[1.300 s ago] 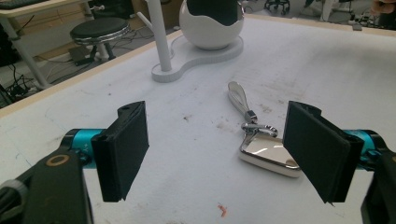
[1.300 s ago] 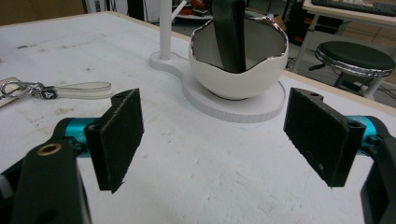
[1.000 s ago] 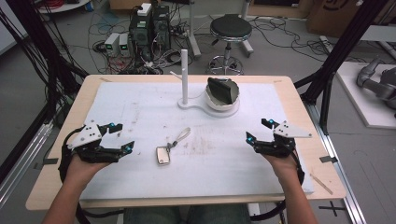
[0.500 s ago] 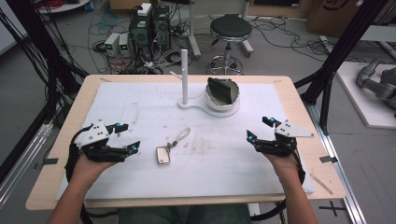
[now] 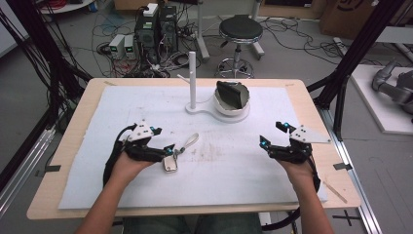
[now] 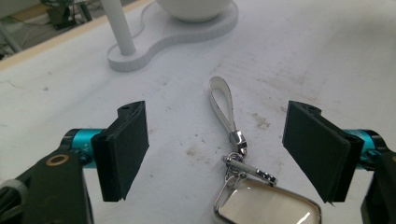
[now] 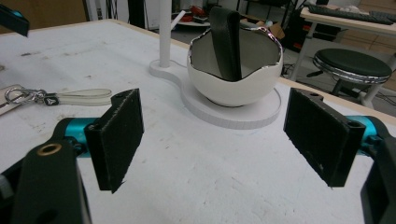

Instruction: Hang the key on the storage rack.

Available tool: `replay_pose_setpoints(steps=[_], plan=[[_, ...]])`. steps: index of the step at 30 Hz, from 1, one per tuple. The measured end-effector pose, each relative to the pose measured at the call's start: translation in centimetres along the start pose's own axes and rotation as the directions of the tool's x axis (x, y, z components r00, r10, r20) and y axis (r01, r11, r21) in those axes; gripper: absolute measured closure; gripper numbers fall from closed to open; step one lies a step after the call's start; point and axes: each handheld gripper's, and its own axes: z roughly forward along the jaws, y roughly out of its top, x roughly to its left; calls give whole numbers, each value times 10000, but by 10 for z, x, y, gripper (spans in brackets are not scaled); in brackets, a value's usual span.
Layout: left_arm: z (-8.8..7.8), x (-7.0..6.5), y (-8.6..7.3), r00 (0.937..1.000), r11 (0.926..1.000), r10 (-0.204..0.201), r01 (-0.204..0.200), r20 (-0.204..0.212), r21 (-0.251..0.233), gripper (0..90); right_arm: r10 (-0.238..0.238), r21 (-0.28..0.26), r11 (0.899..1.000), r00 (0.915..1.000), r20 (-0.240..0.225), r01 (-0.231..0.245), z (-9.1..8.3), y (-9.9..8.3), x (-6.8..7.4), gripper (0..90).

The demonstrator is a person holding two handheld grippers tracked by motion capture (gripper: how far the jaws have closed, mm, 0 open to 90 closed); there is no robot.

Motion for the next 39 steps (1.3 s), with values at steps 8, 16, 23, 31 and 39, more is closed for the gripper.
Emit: replay_pose_setpoints(steps=[8, 16, 23, 31, 39], plan=[[44, -7, -1, 10000, 9932, -48, 47, 11, 1162, 249, -38, 26, 10000, 10000, -2, 38, -1, -1, 0, 203], [64, -9, -8, 9995, 9710, -318, 330, -88, 2368, 373, -199, 225, 9995, 9998, 22, 199, 3, -2, 0, 203], [60, -21, -9, 9988, 9776, 265, -346, 416, 2075, 808, -273, 222, 9994, 9996, 39, 272, 3, -1, 2, 203], [57, -19, -9, 9993, 9818, 279, -320, 245, 1874, 814, -283, 217, 9994, 9995, 100, 281, 0, -1, 2, 203], [34, -5, 8, 9978, 9974, -639, 632, 189, 345, 814, -448, 136, 9989, 9990, 28, 448, 1, 1, 5, 203]])
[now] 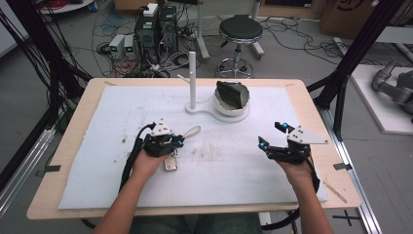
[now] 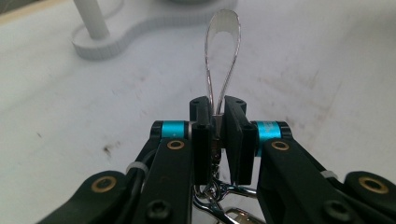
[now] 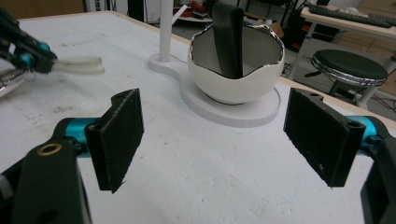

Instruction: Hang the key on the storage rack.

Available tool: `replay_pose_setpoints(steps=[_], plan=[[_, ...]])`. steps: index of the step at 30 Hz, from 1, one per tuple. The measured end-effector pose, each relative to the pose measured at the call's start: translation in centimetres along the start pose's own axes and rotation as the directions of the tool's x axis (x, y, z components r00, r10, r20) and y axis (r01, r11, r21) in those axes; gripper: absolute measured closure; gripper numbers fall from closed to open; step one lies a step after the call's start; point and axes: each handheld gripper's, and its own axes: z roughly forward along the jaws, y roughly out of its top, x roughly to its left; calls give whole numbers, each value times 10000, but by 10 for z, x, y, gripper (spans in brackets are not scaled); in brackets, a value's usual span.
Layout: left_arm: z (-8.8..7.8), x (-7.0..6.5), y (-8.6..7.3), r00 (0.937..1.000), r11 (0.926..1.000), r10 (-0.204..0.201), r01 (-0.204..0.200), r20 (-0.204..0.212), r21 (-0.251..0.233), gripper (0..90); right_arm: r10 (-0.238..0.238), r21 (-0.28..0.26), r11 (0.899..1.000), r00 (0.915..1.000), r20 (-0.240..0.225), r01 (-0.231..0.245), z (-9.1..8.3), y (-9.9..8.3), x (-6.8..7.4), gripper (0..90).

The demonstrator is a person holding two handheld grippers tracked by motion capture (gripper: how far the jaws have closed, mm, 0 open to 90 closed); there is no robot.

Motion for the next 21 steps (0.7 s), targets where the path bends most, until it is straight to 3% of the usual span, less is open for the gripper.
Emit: replay_pose_setpoints(steps=[1, 2, 3, 4, 6, 8, 9, 10, 11, 12, 17, 21], plan=[[-6, 2, 9, 9998, 9994, -176, 172, -136, -303, 814, 46, 16, 10000, 10000, -7, -46, 0, 1, 1, 203], [-6, 2, 9, 9998, 9994, -176, 172, -136, -303, 814, 46, 16, 10000, 10000, -7, -46, 0, 1, 1, 203], [-14, 2, 19, 9995, 9960, -284, 271, -145, -850, 814, -12, -48, 10000, 10000, -4, 12, 0, 2, 1, 203], [-14, 2, 19, 9995, 9960, -284, 271, -145, -850, 814, -29, -68, 10000, 10000, -9, 29, -1, 2, 1, 203], [-26, 3, 36, 9990, 9887, -212, 151, -396, -1488, 814, -38, -77, 10000, 10000, -7, 38, -1, 3, 2, 203], [-30, 3, 42, 9985, 9853, -226, 138, -504, -1700, 814, -26, -92, 10000, 10000, -6, 26, -2, 3, 2, 204], [-37, 5, 54, 9972, 9744, -364, 209, -653, -2240, 814, -104, -140, 9998, 9999, 35, 104, -2, 4, 2, 204], [-37, 5, 54, 9972, 9744, -364, 209, -653, -2240, 814, -80, -162, 9998, 10000, 32, 80, -3, 5, 2, 203], [-43, 8, 65, 9957, 9682, -407, 187, -835, -2495, 814, -42, -183, 9998, 10000, 30, 42, -3, 6, 3, 203], [-43, 8, 65, 9957, 9682, -407, 187, -835, -2495, 814, -88, -190, 9998, 9999, 52, 89, -3, 6, 3, 203], [-49, 15, 87, 9890, 9542, -636, 210, -1338, -2985, 814, -146, -235, 9996, 9999, 38, 146, -3, 6, 3, 204], [-47, 18, 101, 9820, 9538, -724, 171, -1743, -2999, 814, -91, -192, 9998, 10000, 26, 91, -3, 6, 3, 203]])
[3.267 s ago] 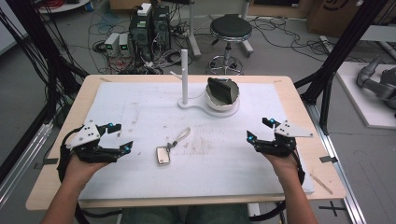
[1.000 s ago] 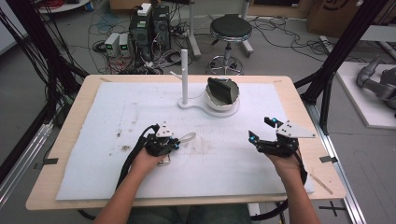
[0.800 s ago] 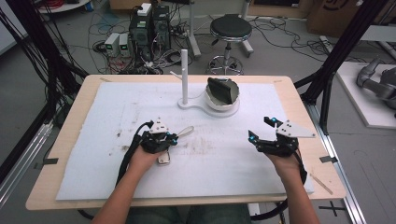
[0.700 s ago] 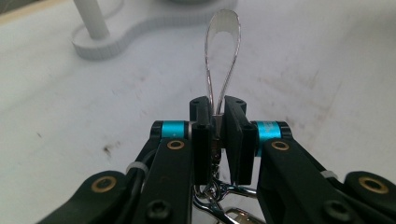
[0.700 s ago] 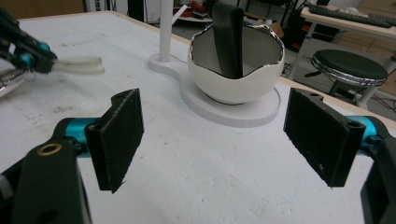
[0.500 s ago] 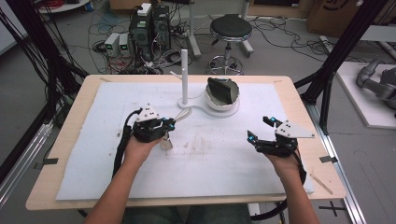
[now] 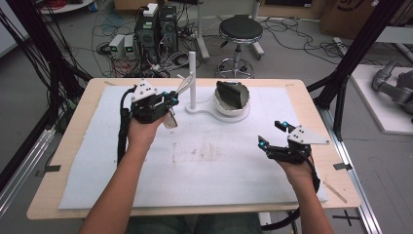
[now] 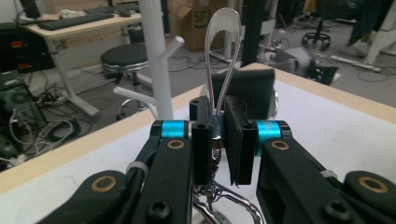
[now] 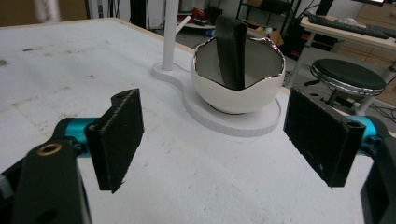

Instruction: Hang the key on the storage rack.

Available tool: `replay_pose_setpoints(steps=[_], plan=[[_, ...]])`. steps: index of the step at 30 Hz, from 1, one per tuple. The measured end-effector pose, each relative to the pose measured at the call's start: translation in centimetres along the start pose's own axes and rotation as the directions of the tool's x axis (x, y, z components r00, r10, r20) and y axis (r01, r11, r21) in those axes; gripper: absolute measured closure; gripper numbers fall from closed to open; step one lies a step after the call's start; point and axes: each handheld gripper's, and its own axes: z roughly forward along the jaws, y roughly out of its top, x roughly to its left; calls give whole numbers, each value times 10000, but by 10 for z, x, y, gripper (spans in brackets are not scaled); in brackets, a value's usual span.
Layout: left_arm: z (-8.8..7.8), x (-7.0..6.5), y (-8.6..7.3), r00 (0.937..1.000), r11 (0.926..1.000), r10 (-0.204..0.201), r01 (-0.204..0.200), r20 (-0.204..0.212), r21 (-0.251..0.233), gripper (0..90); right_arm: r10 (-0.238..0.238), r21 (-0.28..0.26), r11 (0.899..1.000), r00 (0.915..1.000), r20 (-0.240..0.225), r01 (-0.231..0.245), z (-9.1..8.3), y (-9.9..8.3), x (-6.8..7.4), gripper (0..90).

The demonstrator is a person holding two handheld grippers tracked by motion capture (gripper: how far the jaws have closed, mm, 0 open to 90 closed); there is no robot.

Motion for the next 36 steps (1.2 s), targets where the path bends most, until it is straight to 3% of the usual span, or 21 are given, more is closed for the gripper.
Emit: replay_pose_setpoints(steps=[7, 14, 24, 32, 33, 36], plan=[[14, 1, 14, 9990, 10000, -39, 39, -438, -8, 814, -4, -16, 10000, 10000, -68, 3, 0, 0, 0, 204], [27, 4, 18, 9945, 9990, 328, -297, -998, 326, 814, 51, -67, 10000, 10000, -2, -51, -3, -1, -1, 203], [42, 2, 12, 9902, 9948, 603, -493, -1262, 886, 813, 75, -25, 10000, 10000, -41, -76, -3, -2, -2, 203], [49, 6, 2, 9878, 9904, 515, -317, -1470, 1343, 808, 219, -304, 9993, 9995, -226, -226, -4, 0, -2, 203], [49, 6, 2, 9886, 9910, 448, -258, -1436, 1314, 793, 209, -299, 9993, 9995, -223, -215, -4, 0, -3, 204], [50, 6, 1, 9867, 9887, 405, -168, -1572, 1489, 518, 268, -275, 9992, 9993, -254, -275, -5, 0, -2, 203]])
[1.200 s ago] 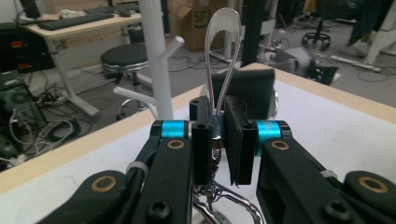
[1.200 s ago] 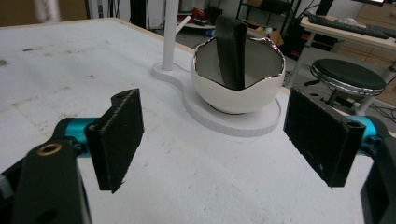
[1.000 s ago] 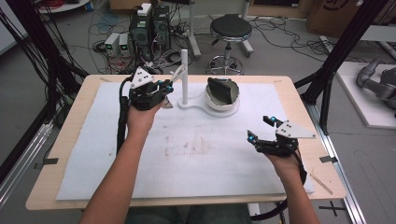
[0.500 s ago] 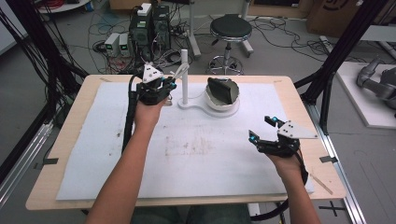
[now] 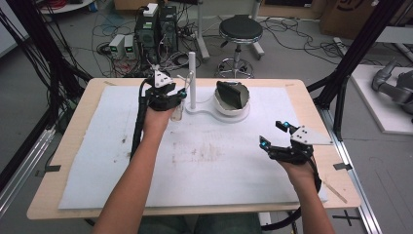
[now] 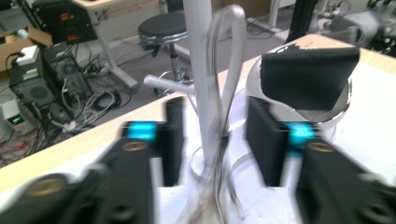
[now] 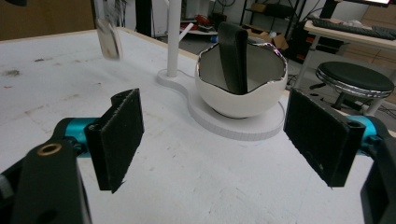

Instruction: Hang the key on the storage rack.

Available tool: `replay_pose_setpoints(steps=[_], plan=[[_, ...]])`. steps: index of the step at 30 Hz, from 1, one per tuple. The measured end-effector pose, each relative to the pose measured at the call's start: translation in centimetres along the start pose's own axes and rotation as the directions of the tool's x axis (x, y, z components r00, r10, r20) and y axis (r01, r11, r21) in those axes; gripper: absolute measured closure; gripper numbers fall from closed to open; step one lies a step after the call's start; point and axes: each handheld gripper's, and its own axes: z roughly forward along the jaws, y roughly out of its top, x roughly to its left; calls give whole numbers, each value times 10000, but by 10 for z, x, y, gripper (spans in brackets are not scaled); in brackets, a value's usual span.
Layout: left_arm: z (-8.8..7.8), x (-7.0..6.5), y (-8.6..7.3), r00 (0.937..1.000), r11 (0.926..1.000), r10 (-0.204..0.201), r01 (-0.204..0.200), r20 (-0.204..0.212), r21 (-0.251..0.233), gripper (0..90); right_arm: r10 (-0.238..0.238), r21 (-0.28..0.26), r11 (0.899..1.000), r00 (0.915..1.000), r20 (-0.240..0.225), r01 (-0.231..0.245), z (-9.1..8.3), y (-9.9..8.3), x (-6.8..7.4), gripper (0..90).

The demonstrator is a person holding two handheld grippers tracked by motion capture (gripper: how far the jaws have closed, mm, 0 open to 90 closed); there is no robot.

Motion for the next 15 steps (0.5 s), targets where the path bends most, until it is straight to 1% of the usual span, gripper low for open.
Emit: replay_pose_setpoints(steps=[2, 3, 5, 7, 8, 9, 11, 13, 15], plan=[[-2, -1, 0, 10000, 10000, 4, -4, 27, -22, 509, -4, 1, 10000, 10000, 2, 4, 0, 0, 0, 203], [-3, -1, 0, 10000, 10000, 39, -39, -1, -22, 496, -4, 0, 10000, 10000, -5, 4, 0, 0, 0, 203], [-5, -1, 0, 10000, 9999, -17, 17, 27, -101, 456, -27, -4, 10000, 10000, -13, 27, 0, 0, 0, 203], [-9, 0, -1, 9999, 9998, -37, 39, 101, -177, 436, -21, 34, 10000, 10000, -9, 21, 0, 1, 1, 203], [-11, 0, -1, 9999, 9998, -70, 72, 113, -160, 414, -87, 6, 10000, 10000, 9, 87, 0, 1, 1, 203], [-12, 1, -1, 9997, 9998, -109, 112, 205, -157, 389, -85, 6, 10000, 10000, -4, 85, 0, 1, 1, 203], [-18, 2, -1, 9990, 9995, -125, 138, 428, -298, 373, -65, -4, 10000, 10000, 6, 65, 0, 2, 2, 203], [-26, 1, -2, 9975, 9993, 14, 13, 713, -375, 330, -94, -37, 9999, 9999, 38, 94, 0, 2, 1, 203], [-33, -1, -3, 9954, 9987, 75, -28, 953, -502, 324, -110, -36, 9999, 9999, 32, 110, 0, 2, 1, 204]])
